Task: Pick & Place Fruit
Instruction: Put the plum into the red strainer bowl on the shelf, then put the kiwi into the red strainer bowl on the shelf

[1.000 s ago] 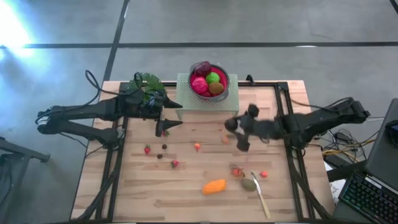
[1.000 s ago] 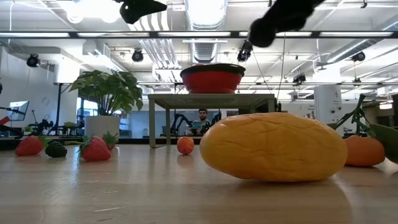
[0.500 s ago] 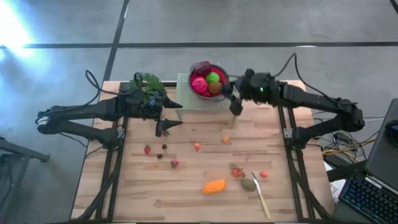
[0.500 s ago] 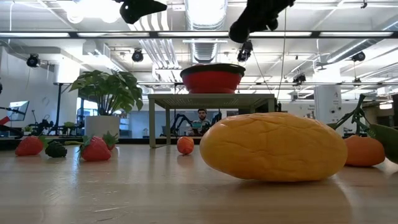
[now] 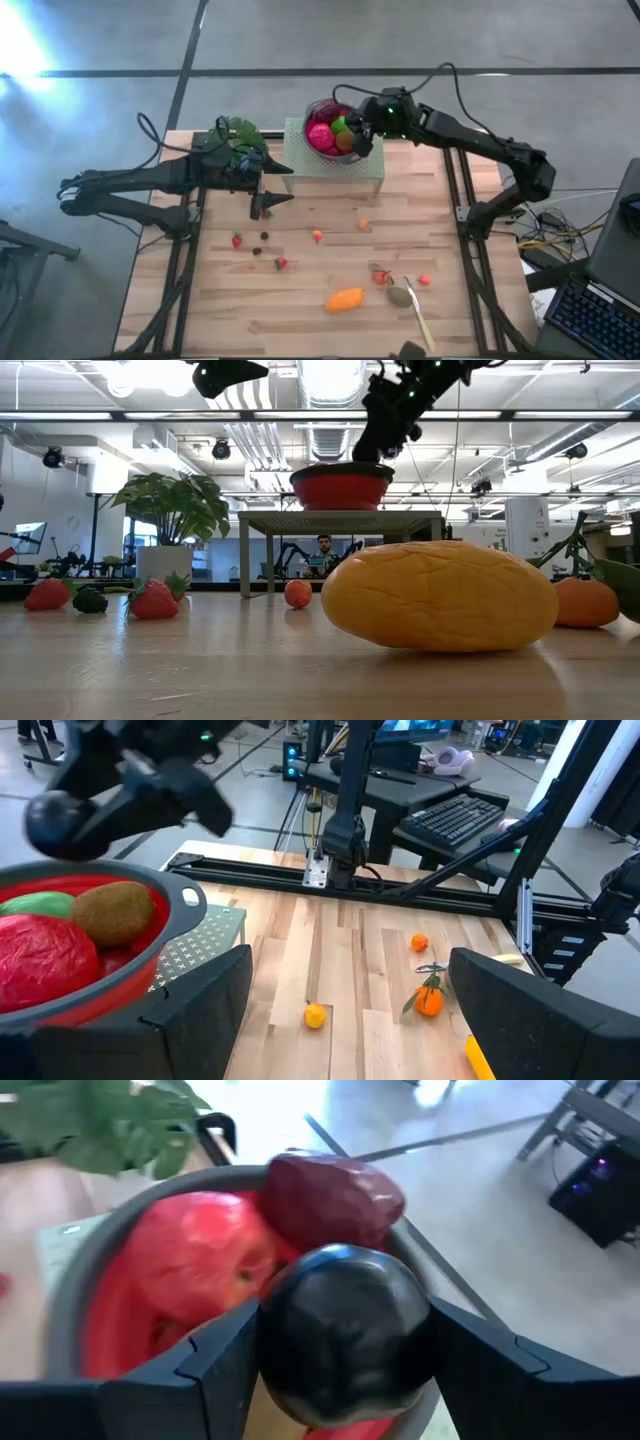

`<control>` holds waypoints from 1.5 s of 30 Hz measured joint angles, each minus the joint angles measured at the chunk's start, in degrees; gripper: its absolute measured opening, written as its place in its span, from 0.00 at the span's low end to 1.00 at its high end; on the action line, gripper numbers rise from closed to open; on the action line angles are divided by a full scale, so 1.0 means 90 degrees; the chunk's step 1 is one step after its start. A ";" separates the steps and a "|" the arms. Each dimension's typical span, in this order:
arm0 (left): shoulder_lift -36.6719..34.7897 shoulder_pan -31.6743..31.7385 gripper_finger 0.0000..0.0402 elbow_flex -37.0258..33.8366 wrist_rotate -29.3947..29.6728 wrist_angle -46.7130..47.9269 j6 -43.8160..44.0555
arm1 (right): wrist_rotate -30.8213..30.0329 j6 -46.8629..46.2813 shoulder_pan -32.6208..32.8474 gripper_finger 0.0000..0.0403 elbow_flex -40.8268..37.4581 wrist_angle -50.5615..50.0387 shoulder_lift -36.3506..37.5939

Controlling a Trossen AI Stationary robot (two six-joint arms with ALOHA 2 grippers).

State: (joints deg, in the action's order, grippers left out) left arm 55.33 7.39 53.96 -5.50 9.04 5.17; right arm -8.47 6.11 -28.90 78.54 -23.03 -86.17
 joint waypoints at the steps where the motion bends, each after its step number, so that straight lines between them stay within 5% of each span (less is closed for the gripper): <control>1: 0.0000 0.0001 0.86 0.0000 -0.0001 0.0000 0.0000 | 0.0000 0.0000 -0.0059 0.63 0.0069 -0.0011 -0.0094; 16: 0.0000 0.0001 0.86 -0.0001 -0.0002 0.0000 0.0000 | 0.0304 -0.0040 -0.0382 0.61 0.0426 0.0067 -0.0814; 34: 0.0000 0.0001 0.86 -0.0001 0.0001 0.0000 0.0000 | 0.0283 0.0113 -0.0375 0.91 0.0411 0.0097 -0.0819; 45: 0.0000 -0.0001 0.86 -0.0001 0.0001 0.0000 0.0000 | 0.1189 0.0056 -0.0119 0.94 0.1094 -0.0955 -0.0418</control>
State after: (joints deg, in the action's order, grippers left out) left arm 55.33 7.38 53.95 -5.50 9.04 5.17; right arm 2.23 6.61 -29.97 88.38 -31.62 -89.93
